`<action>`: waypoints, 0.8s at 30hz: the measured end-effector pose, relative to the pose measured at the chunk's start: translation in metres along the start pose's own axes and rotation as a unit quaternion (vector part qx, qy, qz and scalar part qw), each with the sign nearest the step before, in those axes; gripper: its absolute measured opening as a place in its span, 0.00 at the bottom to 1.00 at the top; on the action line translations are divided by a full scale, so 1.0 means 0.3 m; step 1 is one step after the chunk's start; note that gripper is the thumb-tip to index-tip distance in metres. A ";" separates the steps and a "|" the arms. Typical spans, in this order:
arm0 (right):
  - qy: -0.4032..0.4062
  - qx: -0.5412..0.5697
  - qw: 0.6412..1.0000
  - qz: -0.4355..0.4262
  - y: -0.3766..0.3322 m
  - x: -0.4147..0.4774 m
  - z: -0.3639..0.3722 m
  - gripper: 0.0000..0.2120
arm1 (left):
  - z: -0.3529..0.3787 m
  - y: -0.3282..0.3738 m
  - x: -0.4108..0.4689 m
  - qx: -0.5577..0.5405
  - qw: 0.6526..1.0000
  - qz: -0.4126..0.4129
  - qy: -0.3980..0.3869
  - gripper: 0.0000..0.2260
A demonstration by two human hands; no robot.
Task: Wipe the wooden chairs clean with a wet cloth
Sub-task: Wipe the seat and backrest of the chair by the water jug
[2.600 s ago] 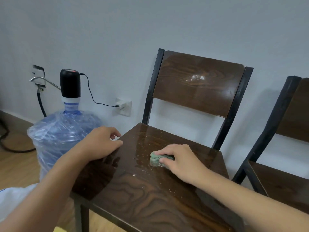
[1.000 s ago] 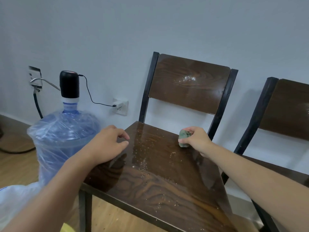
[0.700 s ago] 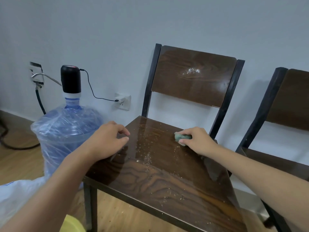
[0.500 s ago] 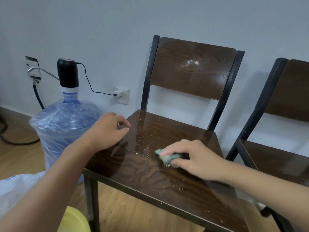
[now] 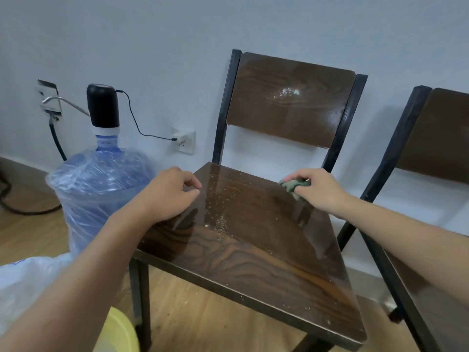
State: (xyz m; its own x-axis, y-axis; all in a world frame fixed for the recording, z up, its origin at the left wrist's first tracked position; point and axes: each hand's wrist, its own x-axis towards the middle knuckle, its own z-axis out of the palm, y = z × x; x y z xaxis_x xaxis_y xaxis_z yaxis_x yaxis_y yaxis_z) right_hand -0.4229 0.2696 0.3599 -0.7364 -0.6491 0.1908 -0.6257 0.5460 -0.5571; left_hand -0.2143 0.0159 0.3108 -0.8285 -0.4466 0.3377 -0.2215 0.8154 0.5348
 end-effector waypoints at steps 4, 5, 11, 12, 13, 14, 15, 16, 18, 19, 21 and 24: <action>0.037 -0.041 0.997 0.046 0.092 0.217 0.069 0.17 | -0.006 -0.035 0.002 -0.002 1.000 -0.008 0.004 0.05; 0.028 -0.050 0.997 0.047 0.091 0.242 0.092 0.17 | -0.008 -0.046 0.004 -0.006 1.000 -0.009 0.009 0.05; -0.020 -0.073 0.997 -0.015 -0.031 0.297 0.245 0.18 | -0.026 -0.125 0.000 -0.020 0.999 -0.040 0.024 0.07; -0.035 -0.067 0.996 -0.039 -0.068 0.283 0.268 0.18 | -0.027 -0.137 -0.002 -0.020 0.999 -0.044 0.024 0.07; -0.051 -0.063 0.995 -0.066 -0.104 0.259 0.289 0.19 | -0.028 -0.146 -0.003 -0.021 0.998 -0.046 0.025 0.07; -0.067 -0.059 0.991 -0.095 -0.135 0.229 0.306 0.20 | -0.028 -0.153 -0.003 -0.021 0.998 -0.048 0.027 0.07; -0.079 -0.058 0.987 -0.130 -0.162 0.190 0.319 0.21 | -0.028 -0.157 -0.004 -0.020 0.998 -0.049 0.029 0.07; -0.088 -0.062 0.981 -0.164 -0.182 0.146 0.328 0.21 | -0.028 -0.160 -0.004 -0.019 0.998 -0.052 0.030 0.07; -0.112 -0.072 0.966 -0.223 -0.209 0.042 0.329 0.22 | -0.027 -0.161 -0.002 -0.013 0.998 -0.053 0.028 0.07; -0.128 -0.069 0.958 -0.246 -0.219 -0.016 0.323 0.23 | -0.025 -0.159 -0.001 -0.011 0.998 -0.052 0.027 0.07; -0.158 -0.054 0.946 -0.278 -0.232 -0.128 0.303 0.24 | -0.021 -0.149 -0.002 -0.005 0.998 -0.051 0.027 0.07; -0.198 -0.024 0.932 -0.301 -0.237 -0.273 0.272 0.24 | -0.011 -0.125 -0.002 0.002 0.999 -0.046 0.023 0.07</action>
State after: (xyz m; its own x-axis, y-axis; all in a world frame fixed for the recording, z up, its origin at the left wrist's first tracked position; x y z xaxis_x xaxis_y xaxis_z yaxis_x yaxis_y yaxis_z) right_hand -0.2970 0.2407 0.3180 -0.1003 -0.9852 0.1389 -0.9127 0.0355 -0.4072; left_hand -0.2039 -0.0157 0.2930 -0.7801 -0.5366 0.3217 -0.2982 0.7710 0.5627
